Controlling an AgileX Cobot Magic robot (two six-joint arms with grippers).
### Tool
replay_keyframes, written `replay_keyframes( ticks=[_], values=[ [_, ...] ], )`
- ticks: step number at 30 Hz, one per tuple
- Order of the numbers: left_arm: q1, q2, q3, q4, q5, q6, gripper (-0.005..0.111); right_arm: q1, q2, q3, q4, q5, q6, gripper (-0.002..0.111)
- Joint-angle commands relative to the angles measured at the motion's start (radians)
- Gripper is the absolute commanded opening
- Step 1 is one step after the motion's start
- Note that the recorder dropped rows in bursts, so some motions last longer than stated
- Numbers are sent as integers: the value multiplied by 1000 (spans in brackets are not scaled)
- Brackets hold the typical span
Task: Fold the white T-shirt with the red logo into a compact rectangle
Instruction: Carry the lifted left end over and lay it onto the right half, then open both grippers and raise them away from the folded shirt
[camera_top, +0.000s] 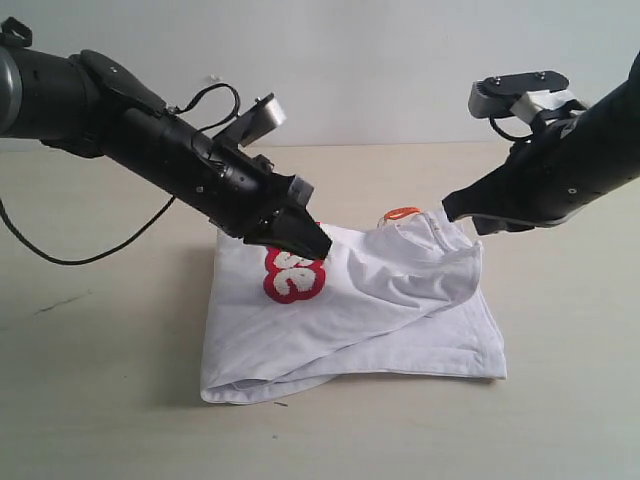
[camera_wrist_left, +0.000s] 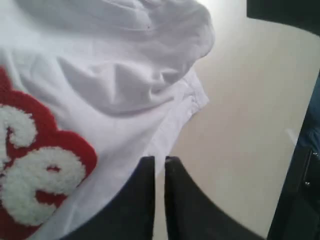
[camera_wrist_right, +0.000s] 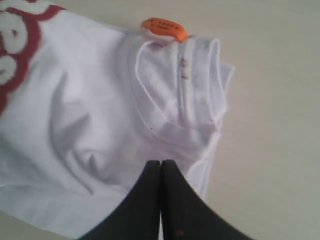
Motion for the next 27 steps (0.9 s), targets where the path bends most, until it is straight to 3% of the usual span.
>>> replay_keyframes(
  ticks=[1, 5, 9, 14, 19, 27],
  values=[
    [-2, 36, 15, 9, -36, -8, 8, 1, 22, -1, 263, -22, -228, 0],
    [-2, 72, 19, 9, -11, -23, 29, 1, 98, -1, 331, -33, -291, 0],
    [-2, 107, 19, 15, 31, -27, 41, 1, 196, -1, 318, -40, -293, 0],
    [-2, 122, 19, 50, 41, -35, 42, 1, 307, -1, 157, -19, -270, 0],
    [0, 122, 19, 102, 41, -58, 42, 1, 370, -1, -36, -20, -83, 0],
    [15, 94, 18, 98, 52, -60, 42, 1, 253, -1, -20, -80, -78, 0]
  ],
)
